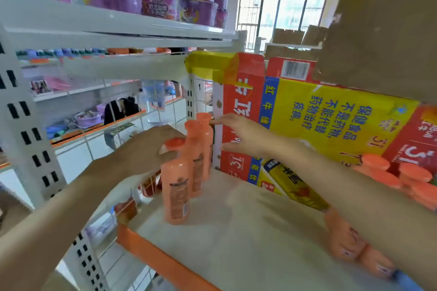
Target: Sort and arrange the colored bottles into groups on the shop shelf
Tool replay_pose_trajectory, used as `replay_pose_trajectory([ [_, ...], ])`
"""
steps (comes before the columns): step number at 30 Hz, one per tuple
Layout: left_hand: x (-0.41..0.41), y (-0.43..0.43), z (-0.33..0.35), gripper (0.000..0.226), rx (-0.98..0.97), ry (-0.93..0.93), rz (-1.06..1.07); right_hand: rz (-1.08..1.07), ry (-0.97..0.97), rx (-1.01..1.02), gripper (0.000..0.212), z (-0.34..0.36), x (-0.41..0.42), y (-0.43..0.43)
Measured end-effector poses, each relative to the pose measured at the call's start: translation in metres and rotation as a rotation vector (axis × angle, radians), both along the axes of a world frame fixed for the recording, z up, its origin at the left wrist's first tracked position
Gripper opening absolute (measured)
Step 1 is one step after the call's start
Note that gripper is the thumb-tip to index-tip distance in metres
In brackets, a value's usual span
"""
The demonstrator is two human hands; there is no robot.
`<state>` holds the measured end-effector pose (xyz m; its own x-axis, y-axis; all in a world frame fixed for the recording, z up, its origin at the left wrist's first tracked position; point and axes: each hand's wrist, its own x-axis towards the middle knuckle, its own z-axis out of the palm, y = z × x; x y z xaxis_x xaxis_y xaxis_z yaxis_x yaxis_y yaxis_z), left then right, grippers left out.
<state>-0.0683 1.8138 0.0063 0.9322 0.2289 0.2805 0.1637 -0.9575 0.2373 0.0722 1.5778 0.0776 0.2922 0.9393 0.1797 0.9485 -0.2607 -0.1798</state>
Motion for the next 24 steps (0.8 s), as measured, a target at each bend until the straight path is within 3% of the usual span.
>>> replay_pose_trajectory([
  [3, -0.020, -0.042, 0.029, 0.034, -0.057, -0.065, -0.052, 0.020, 0.040, -0.010, 0.063, -0.006, -0.001, 0.034],
  [12, -0.015, -0.043, 0.021, 0.036, -0.096, -0.150, -0.126, -0.034, 0.075, -0.026, 0.062, -0.027, 0.005, 0.094],
  [19, -0.010, -0.043, 0.019, 0.035, -0.136, -0.176, -0.160, -0.055, 0.106, 0.112, 0.039, -0.022, 0.006, 0.086],
  [24, -0.009, -0.051, 0.019, 0.034, -0.098, -0.223, -0.182, -0.136, 0.114, 0.141, 0.038, -0.021, -0.005, 0.053],
])
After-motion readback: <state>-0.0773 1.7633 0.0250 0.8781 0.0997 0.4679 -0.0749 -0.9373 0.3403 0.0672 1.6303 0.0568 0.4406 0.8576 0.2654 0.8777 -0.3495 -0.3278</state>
